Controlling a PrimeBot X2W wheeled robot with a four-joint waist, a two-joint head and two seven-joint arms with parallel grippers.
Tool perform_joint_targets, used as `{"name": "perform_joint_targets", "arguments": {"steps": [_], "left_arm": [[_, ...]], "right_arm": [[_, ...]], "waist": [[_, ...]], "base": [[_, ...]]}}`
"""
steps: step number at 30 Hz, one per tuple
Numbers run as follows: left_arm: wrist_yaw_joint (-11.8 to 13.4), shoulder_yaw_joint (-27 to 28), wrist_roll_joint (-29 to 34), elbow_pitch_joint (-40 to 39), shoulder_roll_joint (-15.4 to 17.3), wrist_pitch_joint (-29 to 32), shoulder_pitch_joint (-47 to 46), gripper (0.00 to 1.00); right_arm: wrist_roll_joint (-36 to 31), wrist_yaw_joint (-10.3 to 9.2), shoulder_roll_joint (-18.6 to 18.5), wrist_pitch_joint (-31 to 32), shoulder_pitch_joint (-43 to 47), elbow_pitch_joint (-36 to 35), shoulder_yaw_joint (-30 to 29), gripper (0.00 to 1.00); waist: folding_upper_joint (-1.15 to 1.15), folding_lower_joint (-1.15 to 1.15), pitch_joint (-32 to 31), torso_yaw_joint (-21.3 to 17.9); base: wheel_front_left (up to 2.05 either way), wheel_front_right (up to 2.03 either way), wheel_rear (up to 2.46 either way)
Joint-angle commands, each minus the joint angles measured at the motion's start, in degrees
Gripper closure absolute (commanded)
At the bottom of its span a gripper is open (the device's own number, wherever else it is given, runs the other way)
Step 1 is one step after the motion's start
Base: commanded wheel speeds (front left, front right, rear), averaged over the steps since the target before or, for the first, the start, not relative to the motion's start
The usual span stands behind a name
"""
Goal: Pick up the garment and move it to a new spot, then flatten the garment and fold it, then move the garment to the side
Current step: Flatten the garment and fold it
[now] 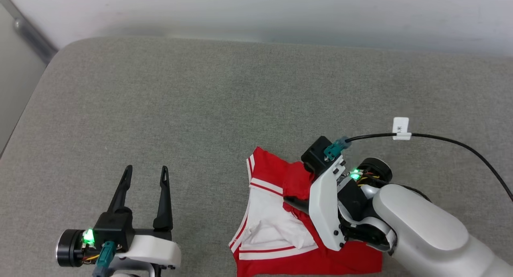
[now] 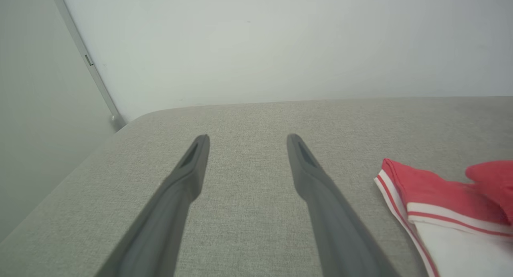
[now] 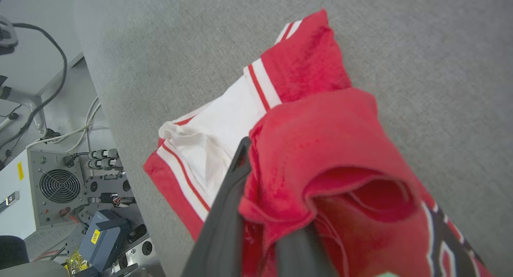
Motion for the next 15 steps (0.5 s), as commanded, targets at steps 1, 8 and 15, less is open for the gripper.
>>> {"name": "perform_joint_targets", "arguments": {"steps": [1, 8, 15], "left_arm": [[-0.16, -0.06, -0.01, 0.2, -0.18, -0.15, -1.28, 0.0], [-0.38, -0.06, -0.15, 0.65, -0.4, -0.15, -2.09, 0.0], [-0.47, 0.75, 0.08, 1.62, -0.49, -0.15, -0.41, 0.0]], "right_arm": [[-0.42, -0.02, 0.83, -0.89, -1.9, 3.27, 2.18, 1.0], [-0.48, -0.02, 1.61, -3.62, -3.63, 10.02, 8.23, 1.0], [1.48, -0.02, -1.61, -10.68, -5.77, 7.24, 10.17, 0.0]], "waist": [[0.0, 0.0, 1.17, 0.82], [0.0, 0.0, 2.3, 1.25], [0.0, 0.0, 0.05, -0.12]], "base": [[0.0, 0.0, 0.0], [0.0, 0.0, 0.0], [0.0, 0.0, 0.0]]}}
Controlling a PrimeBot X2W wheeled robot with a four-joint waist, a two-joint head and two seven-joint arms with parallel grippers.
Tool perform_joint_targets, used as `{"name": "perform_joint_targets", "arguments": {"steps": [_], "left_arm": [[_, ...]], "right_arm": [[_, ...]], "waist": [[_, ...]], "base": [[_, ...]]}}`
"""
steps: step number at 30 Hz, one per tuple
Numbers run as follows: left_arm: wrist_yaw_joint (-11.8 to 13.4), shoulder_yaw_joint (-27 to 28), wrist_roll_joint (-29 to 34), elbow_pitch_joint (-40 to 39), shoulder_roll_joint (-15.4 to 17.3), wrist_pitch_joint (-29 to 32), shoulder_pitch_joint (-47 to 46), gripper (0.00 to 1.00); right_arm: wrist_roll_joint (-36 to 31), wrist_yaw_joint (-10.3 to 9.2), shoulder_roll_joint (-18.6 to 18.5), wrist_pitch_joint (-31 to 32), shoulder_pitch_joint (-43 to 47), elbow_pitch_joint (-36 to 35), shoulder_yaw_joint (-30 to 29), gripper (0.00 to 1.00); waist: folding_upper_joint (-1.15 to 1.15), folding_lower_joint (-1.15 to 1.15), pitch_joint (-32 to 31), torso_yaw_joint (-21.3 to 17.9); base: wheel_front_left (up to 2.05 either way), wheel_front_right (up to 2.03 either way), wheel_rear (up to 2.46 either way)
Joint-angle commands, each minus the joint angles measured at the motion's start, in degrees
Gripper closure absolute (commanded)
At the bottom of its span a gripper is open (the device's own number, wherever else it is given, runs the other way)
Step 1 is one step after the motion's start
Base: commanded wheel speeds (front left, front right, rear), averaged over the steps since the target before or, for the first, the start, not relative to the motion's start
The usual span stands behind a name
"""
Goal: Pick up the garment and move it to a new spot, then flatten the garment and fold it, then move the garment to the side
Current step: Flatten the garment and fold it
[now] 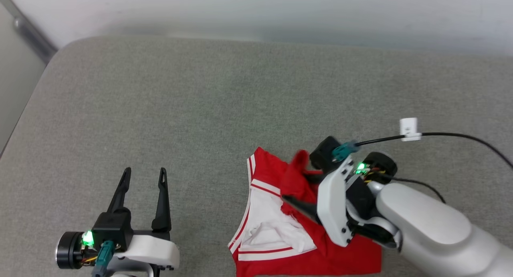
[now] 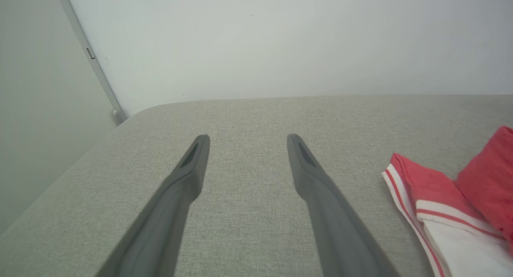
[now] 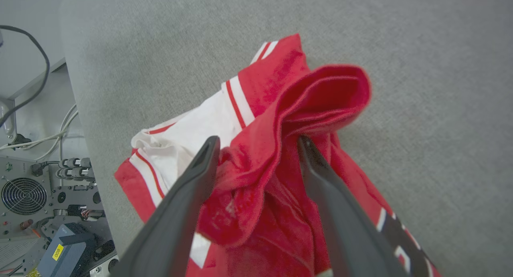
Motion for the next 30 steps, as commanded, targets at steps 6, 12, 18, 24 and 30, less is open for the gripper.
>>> {"name": "perform_joint_targets", "arguments": {"steps": [6, 12, 18, 24, 30], "left_arm": [[-0.21, 0.52, 0.58, -0.13, 0.06, -0.15, 2.24, 0.0], [-0.02, 0.74, 0.72, -0.09, 0.06, -0.14, 3.82, 0.0], [-0.04, 0.97, 0.87, -0.09, 0.4, -0.14, 5.12, 0.0], [-0.29, 1.08, 0.9, 0.2, 0.66, -0.14, 6.57, 0.0], [-0.44, 0.69, 0.94, -0.11, 0.78, -0.14, 7.51, 0.0]], "right_arm": [[-2.98, -0.03, -5.83, -12.19, 0.14, -6.26, -5.15, 0.0], [-12.94, -0.03, -5.35, -27.06, 6.0, -4.37, -20.63, 0.0], [-24.49, -0.02, 0.15, -35.19, 15.56, -2.75, -38.42, 0.0], [-34.55, -0.02, 7.3, -36.41, 26.72, -9.14, -52.83, 0.0], [-40.3, -0.02, 15.89, -36.41, 40.4, -18.55, -62.45, 0.0]], "waist": [[0.0, -0.01, -3.83, -2.31], [0.0, -0.01, -6.21, -4.26], [0.0, -0.01, -8.21, -5.47], [0.0, -0.01, -10.1, -6.16], [0.0, -0.01, -10.93, -6.05]], "base": [[0.0, 0.0, 0.0], [0.0, 0.0, 0.0], [0.0, 0.0, 0.0], [0.0, 0.0, 0.0], [0.0, 0.0, 0.0]]}}
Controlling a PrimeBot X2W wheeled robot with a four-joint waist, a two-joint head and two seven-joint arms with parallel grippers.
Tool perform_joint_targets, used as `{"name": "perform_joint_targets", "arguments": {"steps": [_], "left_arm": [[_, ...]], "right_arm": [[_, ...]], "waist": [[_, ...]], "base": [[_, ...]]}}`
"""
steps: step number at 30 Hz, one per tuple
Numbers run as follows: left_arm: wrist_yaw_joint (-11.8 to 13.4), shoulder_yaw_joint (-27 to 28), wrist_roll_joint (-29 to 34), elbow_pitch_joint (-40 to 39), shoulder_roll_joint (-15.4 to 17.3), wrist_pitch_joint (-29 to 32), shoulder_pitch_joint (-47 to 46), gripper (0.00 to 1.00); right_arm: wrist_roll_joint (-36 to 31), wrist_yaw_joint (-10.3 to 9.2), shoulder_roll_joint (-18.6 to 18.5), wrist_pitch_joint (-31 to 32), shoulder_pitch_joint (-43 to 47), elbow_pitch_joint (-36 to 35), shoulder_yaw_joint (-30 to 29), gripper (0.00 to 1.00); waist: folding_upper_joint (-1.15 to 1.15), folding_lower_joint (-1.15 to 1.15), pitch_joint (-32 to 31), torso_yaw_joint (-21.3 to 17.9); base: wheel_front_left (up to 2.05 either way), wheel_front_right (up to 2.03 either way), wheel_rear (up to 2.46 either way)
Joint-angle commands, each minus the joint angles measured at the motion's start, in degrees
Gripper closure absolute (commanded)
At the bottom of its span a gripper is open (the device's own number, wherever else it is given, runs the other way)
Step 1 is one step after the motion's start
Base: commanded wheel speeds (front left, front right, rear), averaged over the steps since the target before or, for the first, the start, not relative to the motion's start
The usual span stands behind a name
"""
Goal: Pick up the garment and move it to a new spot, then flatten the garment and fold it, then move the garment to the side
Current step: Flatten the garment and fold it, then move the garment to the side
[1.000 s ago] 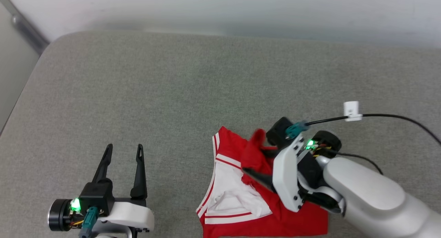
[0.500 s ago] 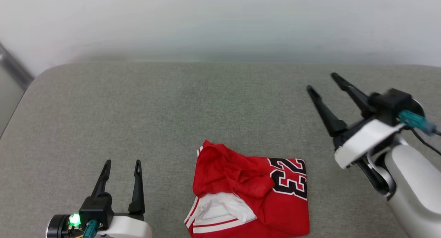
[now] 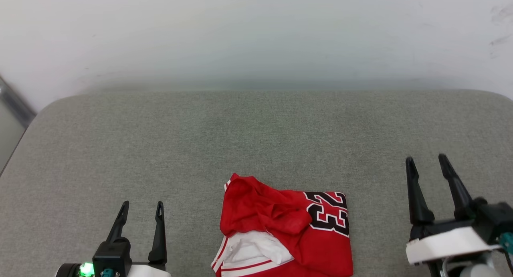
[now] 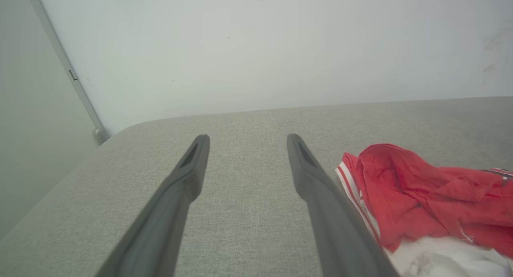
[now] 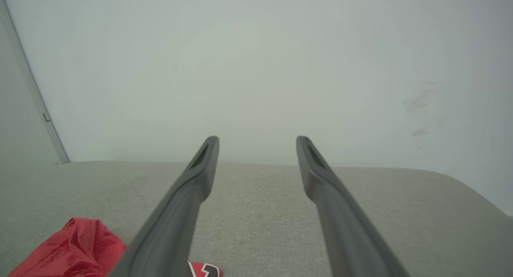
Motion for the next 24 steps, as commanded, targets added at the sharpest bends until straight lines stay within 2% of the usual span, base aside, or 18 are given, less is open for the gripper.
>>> {"name": "perform_joint_targets", "arguments": {"steps": [1, 13, 24], "left_arm": [[-0.1, -0.02, 0.17, -0.12, 0.18, -0.13, 0.53, 0.0], [-0.25, -0.09, -0.25, -0.28, 0.05, -0.13, 1.79, 0.0], [-0.22, 0.2, -0.64, -0.45, -0.11, -0.13, 1.61, 0.0]], "right_arm": [[-0.78, -0.02, 1.01, -0.14, 2.4, -1.08, -0.85, 0.0], [-0.55, -0.02, 3.25, -0.15, 11.31, -2.79, -2.81, 0.0], [-2.15, -0.02, 2.6, -0.16, 4.27, -6.74, -3.86, 0.0]], "waist": [[0.0, 0.0, -0.12, 0.18], [0.0, 0.0, -0.57, 1.1], [0.0, 0.0, -0.16, 1.39]], "base": [[0.0, 0.0, 0.0], [0.0, 0.0, 0.0], [0.0, 0.0, 0.0]]}}
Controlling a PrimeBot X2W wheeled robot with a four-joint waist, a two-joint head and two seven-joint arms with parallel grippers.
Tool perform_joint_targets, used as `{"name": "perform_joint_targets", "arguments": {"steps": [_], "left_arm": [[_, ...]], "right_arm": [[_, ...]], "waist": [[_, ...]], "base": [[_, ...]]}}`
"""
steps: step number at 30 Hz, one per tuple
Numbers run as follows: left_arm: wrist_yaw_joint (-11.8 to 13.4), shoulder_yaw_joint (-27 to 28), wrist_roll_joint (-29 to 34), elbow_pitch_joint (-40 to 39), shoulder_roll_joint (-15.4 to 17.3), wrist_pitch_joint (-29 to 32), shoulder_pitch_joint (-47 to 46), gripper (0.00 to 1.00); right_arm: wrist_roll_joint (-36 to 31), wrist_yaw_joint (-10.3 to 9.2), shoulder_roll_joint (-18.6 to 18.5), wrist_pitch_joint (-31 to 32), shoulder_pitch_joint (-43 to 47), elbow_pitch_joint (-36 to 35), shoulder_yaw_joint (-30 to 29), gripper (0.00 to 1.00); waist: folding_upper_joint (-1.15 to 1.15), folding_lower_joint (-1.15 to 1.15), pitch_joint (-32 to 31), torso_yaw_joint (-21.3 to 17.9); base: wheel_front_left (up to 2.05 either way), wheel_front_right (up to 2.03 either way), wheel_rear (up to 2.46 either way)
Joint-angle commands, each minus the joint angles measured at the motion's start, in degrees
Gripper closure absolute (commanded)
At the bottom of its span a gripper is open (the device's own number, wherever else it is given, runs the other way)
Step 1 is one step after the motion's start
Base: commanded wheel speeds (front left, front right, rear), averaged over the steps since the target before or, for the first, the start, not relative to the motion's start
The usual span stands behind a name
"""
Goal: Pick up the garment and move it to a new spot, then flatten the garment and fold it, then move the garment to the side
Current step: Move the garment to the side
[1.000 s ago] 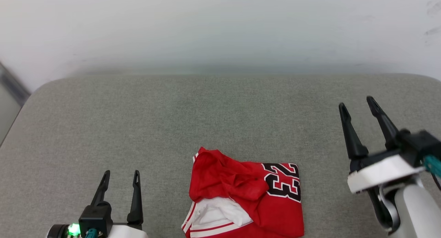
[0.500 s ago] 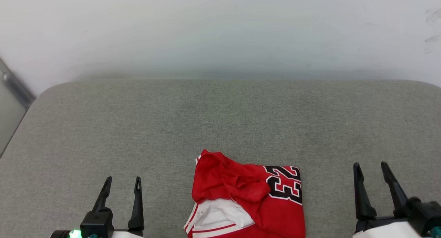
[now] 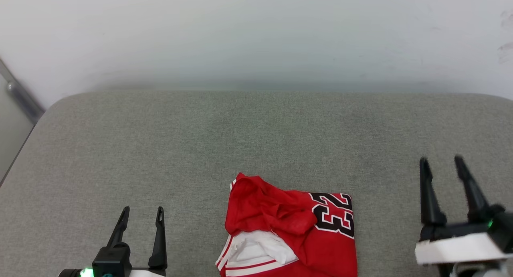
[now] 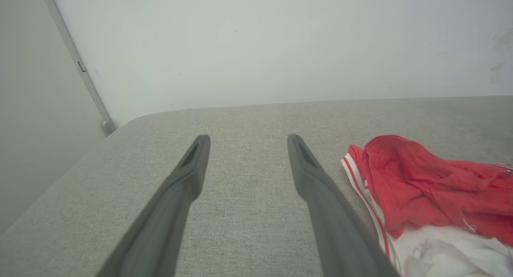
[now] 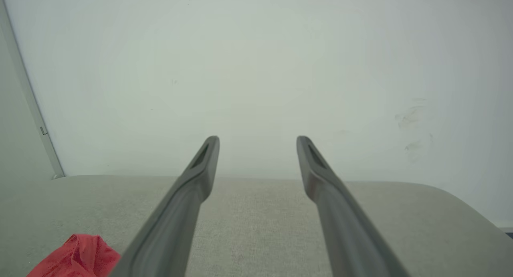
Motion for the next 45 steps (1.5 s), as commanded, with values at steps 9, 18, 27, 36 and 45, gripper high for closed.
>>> {"name": "perform_joint_targets", "arguments": {"steps": [9, 18, 27, 36, 45], "left_arm": [[-0.13, -0.13, -0.47, -0.12, -0.27, -0.13, 0.21, 0.0], [-0.25, -0.23, -0.91, -0.43, -0.55, -0.13, -0.94, 0.0], [-0.9, -0.81, -0.95, -0.68, -0.8, -0.13, -3.35, 0.0], [-2.02, -1.59, -0.94, -1.27, -0.97, -0.13, -7.14, 0.0], [-2.09, -2.35, -1.34, -1.24, -1.06, -0.13, -9.78, 0.0]], "right_arm": [[0.54, -0.02, -9.29, 3.47, -13.77, -1.14, 5.23, 0.0], [20.8, -0.03, -22.24, 37.59, -23.0, 1.49, 19.55, 0.0], [41.88, -0.02, -26.18, 62.54, -21.08, 7.19, 21.71, 0.0], [46.1, -0.01, -24.08, 64.97, -20.65, 11.89, 23.34, 0.0], [46.78, -0.03, -20.56, 61.66, -20.99, 17.14, 27.69, 0.0]], "waist": [[0.0, 0.0, 0.78, 0.6], [0.0, 0.0, 2.72, 1.26], [0.0, 0.0, 5.81, 3.13], [0.0, 0.0, 10.97, 6.23], [0.0, 0.0, 14.73, 8.15]], "base": [[0.0, 0.0, 0.0], [0.0, 0.0, 0.0], [0.0, 0.0, 0.0], [0.0, 0.0, 0.0], [0.0, 0.0, 0.0]]}}
